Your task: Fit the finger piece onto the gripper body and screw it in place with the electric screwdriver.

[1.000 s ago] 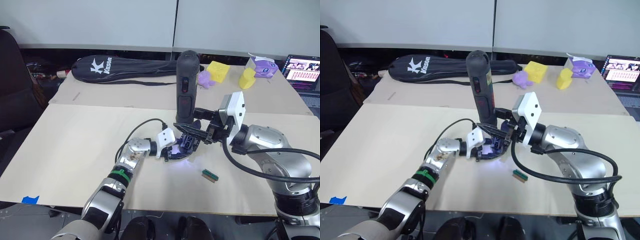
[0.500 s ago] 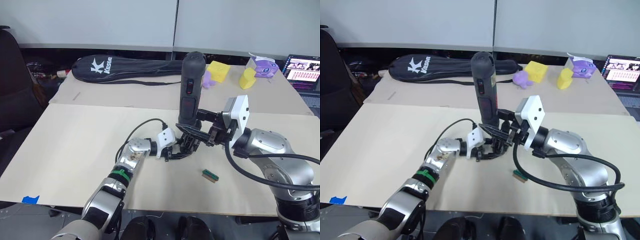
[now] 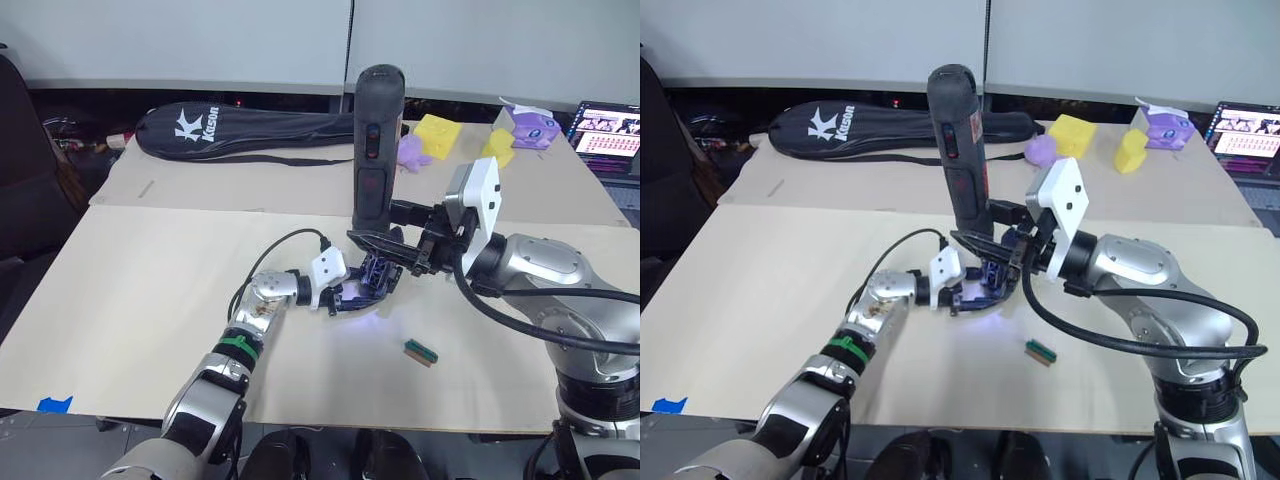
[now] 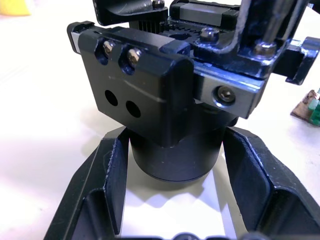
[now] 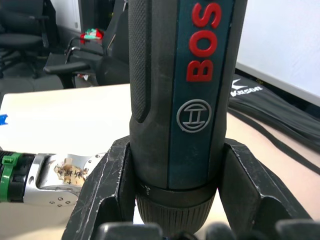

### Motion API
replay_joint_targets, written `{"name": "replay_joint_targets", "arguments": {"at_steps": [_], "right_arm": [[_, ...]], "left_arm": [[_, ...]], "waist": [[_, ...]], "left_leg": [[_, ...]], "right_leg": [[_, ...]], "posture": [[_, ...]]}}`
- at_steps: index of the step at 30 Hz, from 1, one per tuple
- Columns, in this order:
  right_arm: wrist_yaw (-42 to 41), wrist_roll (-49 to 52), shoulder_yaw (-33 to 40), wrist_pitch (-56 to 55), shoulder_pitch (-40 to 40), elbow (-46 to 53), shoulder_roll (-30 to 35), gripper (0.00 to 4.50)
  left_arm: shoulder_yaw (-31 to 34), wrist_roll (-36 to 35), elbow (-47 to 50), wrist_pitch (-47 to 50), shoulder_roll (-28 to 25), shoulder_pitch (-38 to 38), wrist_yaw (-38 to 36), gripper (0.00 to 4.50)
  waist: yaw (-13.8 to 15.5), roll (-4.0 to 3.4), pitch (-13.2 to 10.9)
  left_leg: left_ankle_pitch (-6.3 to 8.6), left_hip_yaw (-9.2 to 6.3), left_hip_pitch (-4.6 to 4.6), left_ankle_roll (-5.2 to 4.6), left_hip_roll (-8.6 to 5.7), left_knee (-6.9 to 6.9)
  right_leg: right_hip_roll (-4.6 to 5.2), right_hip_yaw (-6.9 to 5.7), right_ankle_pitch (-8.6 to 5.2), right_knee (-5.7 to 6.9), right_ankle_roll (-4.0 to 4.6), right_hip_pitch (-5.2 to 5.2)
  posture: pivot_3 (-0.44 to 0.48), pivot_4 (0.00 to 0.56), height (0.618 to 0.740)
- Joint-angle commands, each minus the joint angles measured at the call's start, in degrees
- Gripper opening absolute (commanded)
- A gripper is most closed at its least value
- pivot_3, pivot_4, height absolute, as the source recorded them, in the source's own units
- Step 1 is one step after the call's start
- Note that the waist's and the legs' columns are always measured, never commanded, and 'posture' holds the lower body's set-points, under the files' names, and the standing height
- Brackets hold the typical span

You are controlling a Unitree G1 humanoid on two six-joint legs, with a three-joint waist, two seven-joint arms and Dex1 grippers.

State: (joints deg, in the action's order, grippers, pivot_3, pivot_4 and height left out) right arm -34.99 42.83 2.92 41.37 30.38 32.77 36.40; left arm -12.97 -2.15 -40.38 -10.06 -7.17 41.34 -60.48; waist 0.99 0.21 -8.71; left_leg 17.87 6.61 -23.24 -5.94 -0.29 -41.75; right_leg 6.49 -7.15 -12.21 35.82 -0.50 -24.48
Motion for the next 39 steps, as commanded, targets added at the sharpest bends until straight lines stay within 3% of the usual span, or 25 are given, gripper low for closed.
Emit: {"name": "replay_joint_targets", "arguments": {"at_steps": [1, 3, 4, 11, 13, 18, 21, 23, 27, 33, 36, 39], "right_arm": [[1.20, 12.07, 8.25, -1.42, 2.90, 8.56, -0.60, 1.92], [2.45, 14.12, 9.73, -0.60, 2.81, 9.23, 0.32, 1.91], [3.01, 14.64, 10.22, -0.27, 2.68, 9.50, 0.82, 1.91], [3.01, 12.34, 8.76, -1.38, -0.50, 10.06, 2.24, 1.91], [4.10, 17.23, 10.74, 0.15, 0.92, 9.50, 3.05, 1.91], [6.36, 29.24, 15.15, 3.37, -1.03, 9.29, 7.83, 1.91], [10.26, 42.62, 20.60, 5.62, -5.86, 7.77, 13.50, 1.91], [13.39, 50.59, 24.02, 6.26, -8.89, 6.00, 17.43, 1.91], [16.60, 60.87, 31.99, 9.98, -18.11, -1.00, 24.15, 1.91], [12.25, 57.13, 37.37, 24.77, -32.62, -17.93, 33.96, 1.91], [6.27, 47.56, 31.27, 30.56, -34.86, -28.53, 39.56, 1.91], [3.21, 38.75, 21.95, 32.47, -30.93, -34.14, 42.07, 1.91]], "left_arm": [[-0.99, 1.15, -0.81, 2.76, -0.48, -0.71, 0.65, 3.35], [-0.71, 0.93, -0.19, 3.44, -1.06, -0.89, 0.82, 4.26], [-0.64, 0.85, 0.10, 3.61, -1.33, -1.04, 0.84, 4.50], [-1.22, 0.93, 1.40, 3.91, -1.23, -2.03, 1.41, 4.50], [-1.17, 0.98, 1.52, 4.04, -1.05, -1.98, 1.95, 3.67], [-1.15, 0.89, 2.46, 4.21, -1.27, -2.50, 2.20, 3.61], [-0.33, -0.25, 4.95, 5.67, -3.24, -3.70, 0.65, 3.61], [0.06, -1.22, 7.56, 6.99, -5.29, -4.89, -1.06, 4.41], [0.61, -4.92, 13.71, 11.12, -11.31, -7.75, -8.06, 4.50], [0.93, -9.57, 22.15, 16.99, -20.78, -10.50, -18.01, 4.50], [0.77, -11.57, 26.42, 19.88, -25.71, -10.99, -23.50, 4.50], [0.84, -12.89, 29.35, 21.81, -28.24, -11.18, -25.60, 4.50]], "waist": [[-0.05, 0.00, -0.01], [-0.24, -0.04, -0.03], [-0.26, -0.04, -0.03], [-0.35, -0.04, -0.03], [-0.30, -0.04, -0.03], [-0.03, -0.04, -0.03], [-0.15, -0.03, -0.03], [-0.37, -0.02, -0.04], [-0.54, -0.01, -0.04], [-0.20, -0.03, -0.04], [-0.20, -0.04, -0.04], [-0.29, -0.23, -0.08]], "left_leg": [[0.00, 0.00, 0.00, 0.00, 0.00, 0.00], [0.00, 0.00, 0.04, 0.00, 0.00, 0.04], [0.00, -0.02, 0.12, 0.01, 0.01, 0.08], [-0.02, 0.04, 0.51, 0.08, 0.07, 0.07], [-0.02, 0.05, 0.50, 0.08, 0.07, 0.06], [-0.02, -0.01, 0.48, 0.07, 0.05, 0.06], [-0.01, -0.02, 0.42, 0.04, 0.04, 0.07], [-0.01, -0.02, 0.41, 0.04, 0.05, 0.09], [-0.02, 0.01, 0.54, 0.08, 0.13, 0.13], [0.00, 0.06, 0.57, 0.04, 0.12, 0.10], [0.02, 0.06, 0.45, 0.00, 0.12, 0.08], [0.02, 0.07, 0.42, -0.01, 0.10, 0.08]], "right_leg": [[0.00, 0.01, 0.00, 0.00, -0.01, 0.00], [-0.01, 0.04, 0.01, -0.02, -0.02, 0.00], [-0.04, 0.05, -0.01, -0.01, -0.04, 0.06], [0.15, 0.22, 0.01, -0.09, 0.02, 0.27], [0.31, 0.24, 0.04, -0.04, 0.06, 0.21], [0.46, 0.07, 0.05, -0.12, 0.08, 0.27], [0.50, 0.06, 0.05, -0.19, 0.07, 0.27], [0.60, 0.08, 0.05, -0.22, 0.09, 0.25], [0.66, 0.05, 0.08, -0.18, 0.18, 0.29], [0.83, 0.10, 0.09, -0.14, 0.22, 0.32], [0.83, 0.08, 0.09, -0.18, 0.22, 0.22], [0.83, 0.08, 0.08, -0.22, 0.21, 0.21]], "posture": [[0.000, 0.150, 0.740], [0.000, 0.150, 0.740], [0.000, 0.150, 0.740], [0.000, 0.150, 0.740], [0.000, 0.150, 0.740], [0.000, 0.150, 0.740], [0.000, 0.150, 0.740], [0.000, 0.150, 0.740], [0.000, 0.150, 0.740], [0.000, 0.150, 0.740], [0.000, 0.150, 0.740], [0.000, 0.150, 0.740]]}}
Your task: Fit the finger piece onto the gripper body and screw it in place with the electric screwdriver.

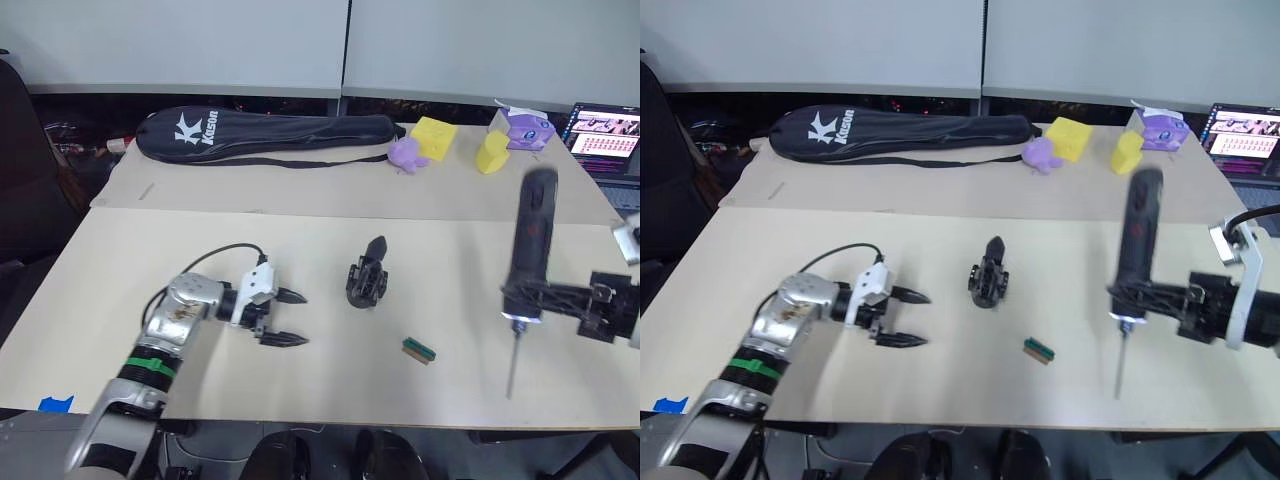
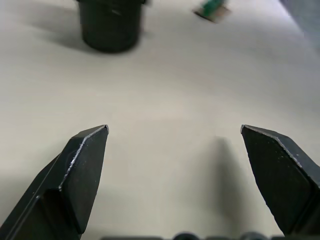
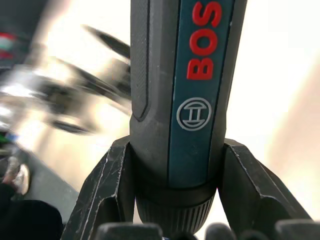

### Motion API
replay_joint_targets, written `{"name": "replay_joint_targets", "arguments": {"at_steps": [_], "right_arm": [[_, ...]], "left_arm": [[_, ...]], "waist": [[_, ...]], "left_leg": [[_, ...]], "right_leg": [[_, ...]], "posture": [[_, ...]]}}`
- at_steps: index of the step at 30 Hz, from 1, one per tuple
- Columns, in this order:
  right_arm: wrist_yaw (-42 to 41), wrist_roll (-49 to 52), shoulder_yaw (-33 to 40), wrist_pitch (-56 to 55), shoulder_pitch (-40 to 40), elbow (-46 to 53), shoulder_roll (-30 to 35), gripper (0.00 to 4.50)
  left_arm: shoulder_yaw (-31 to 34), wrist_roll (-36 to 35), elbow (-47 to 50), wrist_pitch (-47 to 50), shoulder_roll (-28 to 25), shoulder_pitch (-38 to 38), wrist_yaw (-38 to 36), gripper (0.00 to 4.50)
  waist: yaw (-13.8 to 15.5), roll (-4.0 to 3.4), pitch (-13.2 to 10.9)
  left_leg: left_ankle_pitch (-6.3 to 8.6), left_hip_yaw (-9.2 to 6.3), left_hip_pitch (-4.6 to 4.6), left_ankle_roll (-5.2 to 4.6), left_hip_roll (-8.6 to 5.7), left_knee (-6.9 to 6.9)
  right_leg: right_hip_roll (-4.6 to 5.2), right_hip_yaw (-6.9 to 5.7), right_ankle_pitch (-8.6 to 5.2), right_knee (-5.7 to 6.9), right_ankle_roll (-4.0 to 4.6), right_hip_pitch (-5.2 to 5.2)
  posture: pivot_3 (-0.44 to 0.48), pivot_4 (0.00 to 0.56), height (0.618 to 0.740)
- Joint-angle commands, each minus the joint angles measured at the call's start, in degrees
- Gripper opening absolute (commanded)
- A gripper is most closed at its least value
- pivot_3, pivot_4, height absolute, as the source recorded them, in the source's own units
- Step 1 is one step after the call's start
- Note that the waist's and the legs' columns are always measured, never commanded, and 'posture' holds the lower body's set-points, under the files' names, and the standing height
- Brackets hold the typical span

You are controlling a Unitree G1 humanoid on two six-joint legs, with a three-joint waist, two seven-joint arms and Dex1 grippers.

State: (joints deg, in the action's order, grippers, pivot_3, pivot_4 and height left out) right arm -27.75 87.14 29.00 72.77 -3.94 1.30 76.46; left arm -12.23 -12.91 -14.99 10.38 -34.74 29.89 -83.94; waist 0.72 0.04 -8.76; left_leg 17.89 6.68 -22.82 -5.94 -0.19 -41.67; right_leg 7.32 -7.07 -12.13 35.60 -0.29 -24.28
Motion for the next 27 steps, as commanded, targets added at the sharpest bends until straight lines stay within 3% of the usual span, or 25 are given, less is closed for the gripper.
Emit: {"name": "replay_joint_targets", "arguments": {"at_steps": [1, 8, 10, 14, 17, 21, 23, 27], "right_arm": [[-5.70, -9.47, -7.40, 0.17, 4.83, -3.62, 2.32, 1.91], [-15.32, -32.12, -23.26, -7.17, 14.15, -11.90, 0.12, 1.91], [-18.62, -36.07, -24.94, -9.17, 14.87, -13.57, -0.27, 3.01], [-24.93, -40.31, -23.46, -12.29, 11.51, -13.42, 0.46, 4.31], [-29.63, -44.53, -16.15, -19.32, 3.77, -11.24, 2.02, 4.46], [-46.33, -52.86, 7.15, -39.61, -12.21, -10.11, -1.20, 4.46], [-50.07, -56.00, 14.58, -44.51, -14.97, -15.44, -1.47, 4.46], [-53.06, -61.03, 20.77, -54.03, -16.39, -24.03, -2.52, 4.46]], "left_arm": [[0.23, -2.31, 4.54, 1.43, -1.29, 0.30, -2.54, 4.50], [1.27, -2.51, 4.40, 2.47, -1.97, 1.88, -1.38, 4.50], [1.25, -2.43, 4.07, 2.46, -2.12, 2.03, -1.23, 4.50], [0.98, -2.62, 4.63, 3.53, -3.11, 1.60, -1.69, 4.50], [1.37, -2.95, 5.26, 5.64, -5.46, 1.03, -2.59, 4.50], [5.02, -5.84, 4.99, 11.33, -12.11, 0.87, -4.89, 4.50], [6.95, -6.43, 2.94, 12.19, -15.27, 1.04, -5.72, 4.50], [9.03, -5.27, -1.51, 9.46, -17.87, 1.70, -4.97, 4.50]], "waist": [[-0.04, -0.10, -0.04], [-0.08, -0.33, -0.12], [0.02, -0.33, -0.12], [0.02, -0.33, -0.12], [0.16, -0.34, -0.12], [0.11, -0.38, -0.14], [-0.02, -0.37, -0.14], [-0.17, -0.34, -0.16]], "left_leg": [[0.00, 0.00, -0.01, 0.00, 0.00, 0.00], [-0.01, 0.08, -0.04, 0.01, 0.01, 0.00], [-0.01, 0.09, -0.05, 0.02, -0.01, 0.00], [-0.02, 0.08, -0.03, 0.03, 0.01, 0.00], [-0.02, 0.06, -0.03, 0.03, 0.00, 0.00], [-0.01, 0.06, -0.02, 0.04, -0.03, 0.02], [-0.01, 0.07, 0.08, 0.05, 0.00, 0.03], [0.08, 0.07, 0.37, 0.22, 0.02, 0.07]], "right_leg": [[-0.01, 0.00, 0.00, -0.02, 0.00, -0.02], [-0.12, 0.01, -0.04, 0.07, -0.07, -0.09], [-0.14, -0.01, -0.04, 0.08, -0.09, -0.08], [-0.24, -0.01, -0.07, 0.07, -0.14, -0.04], [-0.25, -0.03, -0.10, 0.08, -0.18, -0.01], [-0.44, -0.03, -0.22, 0.09, -0.38, -0.02], [-0.63, 0.00, -0.44, 0.08, -0.74, 0.07], [-0.32, 0.17, -0.48, 0.01, -0.78, 0.23]], "posture": [[0.000, 0.150, 0.740], [0.000, 0.150, 0.740], [0.000, 0.150, 0.740], [0.000, 0.150, 0.740], [0.000, 0.150, 0.740], [0.000, 0.150, 0.740], [0.000, 0.150, 0.740], [0.000, 0.150, 0.740]]}}
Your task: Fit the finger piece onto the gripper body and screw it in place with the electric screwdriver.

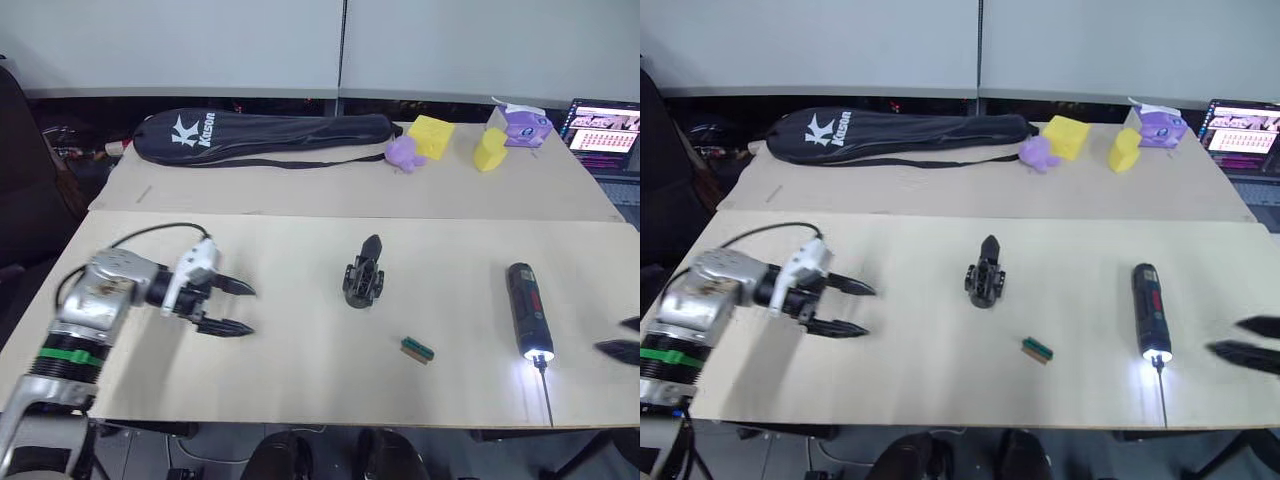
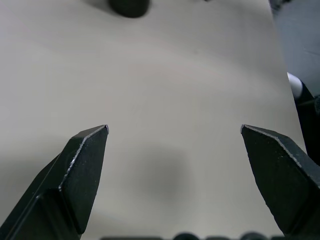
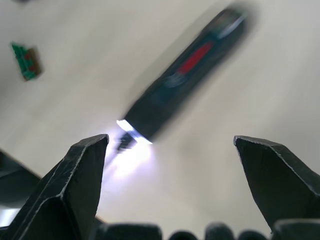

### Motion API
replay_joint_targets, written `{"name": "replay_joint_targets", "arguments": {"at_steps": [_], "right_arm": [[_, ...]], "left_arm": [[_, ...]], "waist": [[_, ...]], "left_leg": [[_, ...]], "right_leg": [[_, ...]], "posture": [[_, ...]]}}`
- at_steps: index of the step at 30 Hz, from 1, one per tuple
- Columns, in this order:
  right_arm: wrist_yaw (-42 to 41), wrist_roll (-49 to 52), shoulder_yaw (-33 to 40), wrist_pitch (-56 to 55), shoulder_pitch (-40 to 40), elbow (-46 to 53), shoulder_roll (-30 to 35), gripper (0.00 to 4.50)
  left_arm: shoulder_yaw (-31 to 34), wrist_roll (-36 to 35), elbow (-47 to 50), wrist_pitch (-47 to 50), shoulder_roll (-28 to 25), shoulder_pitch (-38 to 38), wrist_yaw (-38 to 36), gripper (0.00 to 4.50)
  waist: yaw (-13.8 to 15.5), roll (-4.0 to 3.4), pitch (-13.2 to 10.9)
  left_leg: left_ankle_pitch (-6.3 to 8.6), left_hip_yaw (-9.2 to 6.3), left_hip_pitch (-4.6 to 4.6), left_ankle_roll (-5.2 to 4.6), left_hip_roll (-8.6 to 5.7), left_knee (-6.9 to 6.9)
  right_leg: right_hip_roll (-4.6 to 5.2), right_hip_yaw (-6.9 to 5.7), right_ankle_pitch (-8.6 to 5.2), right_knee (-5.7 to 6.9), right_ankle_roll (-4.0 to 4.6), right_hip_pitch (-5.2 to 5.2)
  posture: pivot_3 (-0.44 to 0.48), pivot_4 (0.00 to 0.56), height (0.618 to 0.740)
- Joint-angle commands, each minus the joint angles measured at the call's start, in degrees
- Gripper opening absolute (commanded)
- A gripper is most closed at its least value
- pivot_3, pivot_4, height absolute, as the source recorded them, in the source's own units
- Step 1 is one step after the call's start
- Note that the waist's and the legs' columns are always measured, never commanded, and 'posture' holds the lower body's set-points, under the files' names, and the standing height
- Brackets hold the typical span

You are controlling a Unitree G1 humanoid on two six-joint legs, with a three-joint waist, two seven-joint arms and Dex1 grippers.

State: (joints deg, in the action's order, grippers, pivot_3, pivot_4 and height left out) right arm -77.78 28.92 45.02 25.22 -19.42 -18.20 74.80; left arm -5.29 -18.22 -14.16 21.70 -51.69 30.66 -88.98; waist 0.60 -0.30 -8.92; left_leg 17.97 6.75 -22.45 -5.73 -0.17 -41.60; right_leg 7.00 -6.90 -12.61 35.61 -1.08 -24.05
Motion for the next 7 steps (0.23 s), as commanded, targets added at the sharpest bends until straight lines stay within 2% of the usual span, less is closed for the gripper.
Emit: {"name": "replay_joint_targets", "arguments": {"at_steps": [1, 3, 7], "right_arm": [[-3.83, -3.73, 5.69, -8.74, -1.55, -5.90, -1.63, 4.46], [-3.69, -4.86, 5.92, -11.90, -1.29, -7.58, -2.97, 4.46], [-1.52, -5.03, 4.22, -11.39, 2.44, -8.08, -4.34, 4.46]], "left_arm": [[2.55, 0.25, -3.43, -2.68, -1.05, 1.23, 0.43, 4.50], [3.06, 0.52, -5.01, -3.78, -0.81, 1.68, 1.27, 4.50], [3.01, 0.09, -5.52, -5.55, 0.42, 1.59, 1.35, 4.50]], "waist": [[-0.02, 0.00, 0.00], [0.04, 0.01, 0.00], [-0.09, -0.05, -0.02]], "left_leg": [[0.15, 0.00, 0.02, 0.28, -0.01, 0.02], [0.15, -0.03, 0.02, 0.31, -0.01, 0.05], [0.06, 0.02, 0.02, 0.21, -0.05, 0.04]], "right_leg": [[0.09, 0.09, -0.01, 0.01, 0.03, -0.01], [0.19, 0.09, -0.01, 0.06, 0.09, -0.03], [0.31, 0.07, 0.25, 0.21, 0.58, -0.08]], "posture": [[0.000, 0.150, 0.740], [0.000, 0.150, 0.740], [0.000, 0.150, 0.740]]}}
